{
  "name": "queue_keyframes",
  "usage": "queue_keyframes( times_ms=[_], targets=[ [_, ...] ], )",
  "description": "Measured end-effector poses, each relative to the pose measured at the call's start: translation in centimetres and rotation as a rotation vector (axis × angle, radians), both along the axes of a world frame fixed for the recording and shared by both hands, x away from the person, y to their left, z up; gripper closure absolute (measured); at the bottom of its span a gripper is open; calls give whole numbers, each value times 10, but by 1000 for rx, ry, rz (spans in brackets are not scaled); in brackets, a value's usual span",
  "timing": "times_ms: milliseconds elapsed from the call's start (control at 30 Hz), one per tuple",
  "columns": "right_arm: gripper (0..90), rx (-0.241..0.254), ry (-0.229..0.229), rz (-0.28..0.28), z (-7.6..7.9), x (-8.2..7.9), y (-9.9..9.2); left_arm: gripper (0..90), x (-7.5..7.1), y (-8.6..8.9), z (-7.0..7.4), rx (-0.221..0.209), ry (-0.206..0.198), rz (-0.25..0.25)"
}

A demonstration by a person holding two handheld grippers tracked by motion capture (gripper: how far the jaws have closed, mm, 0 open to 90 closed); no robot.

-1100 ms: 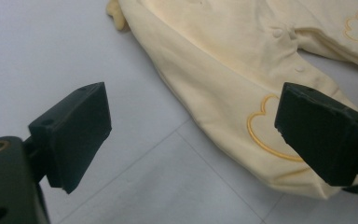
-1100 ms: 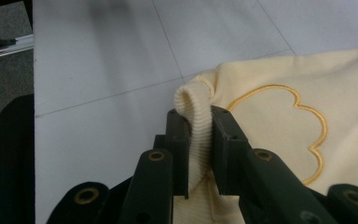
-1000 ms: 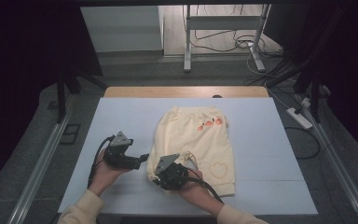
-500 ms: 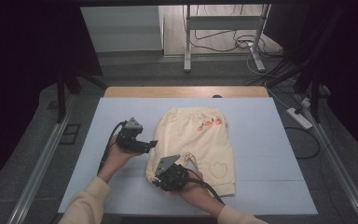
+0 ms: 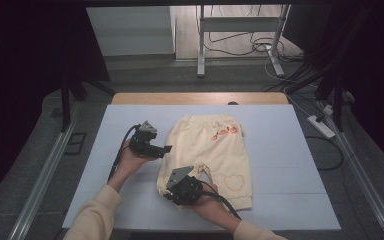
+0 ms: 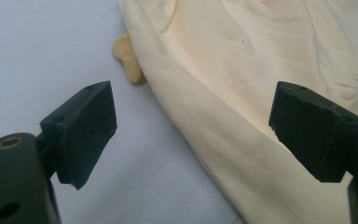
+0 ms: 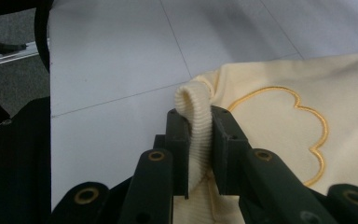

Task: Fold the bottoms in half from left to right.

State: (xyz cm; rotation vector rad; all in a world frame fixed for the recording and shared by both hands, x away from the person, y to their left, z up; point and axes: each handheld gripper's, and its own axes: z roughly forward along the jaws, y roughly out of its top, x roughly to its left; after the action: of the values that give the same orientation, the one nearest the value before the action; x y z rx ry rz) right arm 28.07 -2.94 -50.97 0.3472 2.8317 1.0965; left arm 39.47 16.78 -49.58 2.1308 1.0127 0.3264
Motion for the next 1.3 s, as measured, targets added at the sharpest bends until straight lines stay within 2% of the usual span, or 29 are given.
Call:
queue_keyframes(
  times_ms=[400,867,1200,1300],
  targets=[
    [781,8,0,1,0,0,-1,158,16,-2,1,3,-3,1],
    [781,-7,-9,4,0,0,0,194,35,-11,-9,19,9,21],
    [781,-3,-9,6,-1,-2,0,208,51,-20,-22,18,40,13],
    [780,-3,-9,6,-1,-2,-1,217,57,-23,-27,11,60,11]
  ],
)
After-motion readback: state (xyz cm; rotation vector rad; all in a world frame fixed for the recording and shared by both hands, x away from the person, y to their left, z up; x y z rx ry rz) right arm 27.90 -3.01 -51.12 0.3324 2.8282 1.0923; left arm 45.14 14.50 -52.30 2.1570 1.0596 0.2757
